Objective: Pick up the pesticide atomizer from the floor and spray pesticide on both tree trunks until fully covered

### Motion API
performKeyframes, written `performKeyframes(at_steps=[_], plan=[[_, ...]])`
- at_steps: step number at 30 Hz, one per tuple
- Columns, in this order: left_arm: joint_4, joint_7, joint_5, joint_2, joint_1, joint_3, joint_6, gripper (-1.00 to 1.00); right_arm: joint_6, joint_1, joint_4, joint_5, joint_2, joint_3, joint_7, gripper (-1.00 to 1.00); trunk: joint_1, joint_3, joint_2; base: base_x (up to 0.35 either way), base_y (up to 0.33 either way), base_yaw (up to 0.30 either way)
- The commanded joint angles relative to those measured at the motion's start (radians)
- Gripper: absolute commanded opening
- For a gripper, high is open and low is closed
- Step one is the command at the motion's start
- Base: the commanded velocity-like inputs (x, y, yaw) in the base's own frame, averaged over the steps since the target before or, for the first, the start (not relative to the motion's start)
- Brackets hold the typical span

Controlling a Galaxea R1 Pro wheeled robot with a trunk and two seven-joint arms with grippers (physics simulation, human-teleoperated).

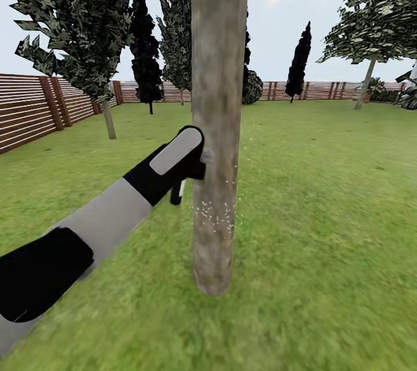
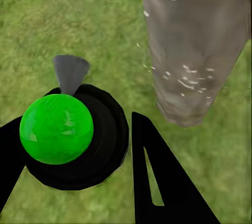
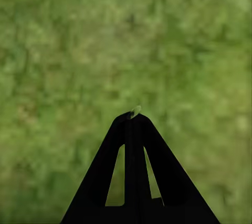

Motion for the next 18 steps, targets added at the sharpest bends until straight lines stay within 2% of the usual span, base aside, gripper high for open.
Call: performKeyframes(at_steps=[1,2,3,4,5,8,10,13,15,18], plan=[[0.021,0.012,0.015,-0.006,-0.033,-0.002,0.012,-1.00,0.001,0.000,-0.002,-0.010,-0.001,0.002,-0.010,-1.00,0.000,-0.001,0.000,0.000,0.000,0.000],[0.035,0.012,0.023,-0.011,-0.060,-0.002,0.012,-1.00,0.001,0.000,-0.002,-0.010,-0.001,0.002,-0.010,-1.00,0.000,-0.001,0.000,0.000,0.000,0.000],[0.045,0.012,0.049,-0.016,-0.087,-0.002,0.012,-1.00,0.001,0.000,-0.002,-0.010,-0.001,0.002,-0.010,-1.00,0.000,-0.001,0.000,0.000,0.000,0.000],[0.061,0.012,0.100,-0.018,-0.127,-0.002,0.012,-1.00,0.001,0.000,-0.002,-0.010,-0.001,0.002,-0.011,-1.00,0.000,-0.001,0.000,0.000,0.000,0.000],[0.071,0.012,0.135,-0.020,-0.159,-0.002,0.012,-1.00,0.001,0.000,-0.002,-0.010,-0.001,0.002,-0.010,-1.00,0.000,-0.001,0.000,0.000,0.000,0.000],[0.080,0.012,0.204,-0.020,-0.219,-0.003,0.012,-1.00,0.002,-0.001,-0.002,-0.010,-0.001,0.002,-0.011,-1.00,0.000,-0.001,0.000,0.000,0.000,0.000],[0.096,0.012,0.280,-0.017,-0.284,-0.003,0.012,-1.00,0.015,-0.001,-0.003,-0.010,-0.001,0.002,-0.011,-1.00,0.000,-0.001,0.000,0.000,0.000,0.000],[0.120,0.012,0.312,-0.015,-0.348,-0.003,0.012,-1.00,0.026,-0.001,-0.003,-0.009,-0.001,0.002,-0.011,-1.00,0.000,-0.001,0.000,0.000,0.000,0.000],[0.133,0.012,0.377,-0.014,-0.384,-0.003,0.014,-1.00,0.029,-0.001,-0.004,-0.009,-0.001,0.001,-0.011,-1.00,0.000,-0.001,0.000,0.000,0.000,0.000],[0.141,0.012,0.420,-0.015,-0.418,-0.002,0.014,-1.00,0.030,-0.001,-0.006,-0.009,-0.001,0.002,-0.010,-1.00,0.000,-0.001,0.000,0.000,0.000,0.000]])
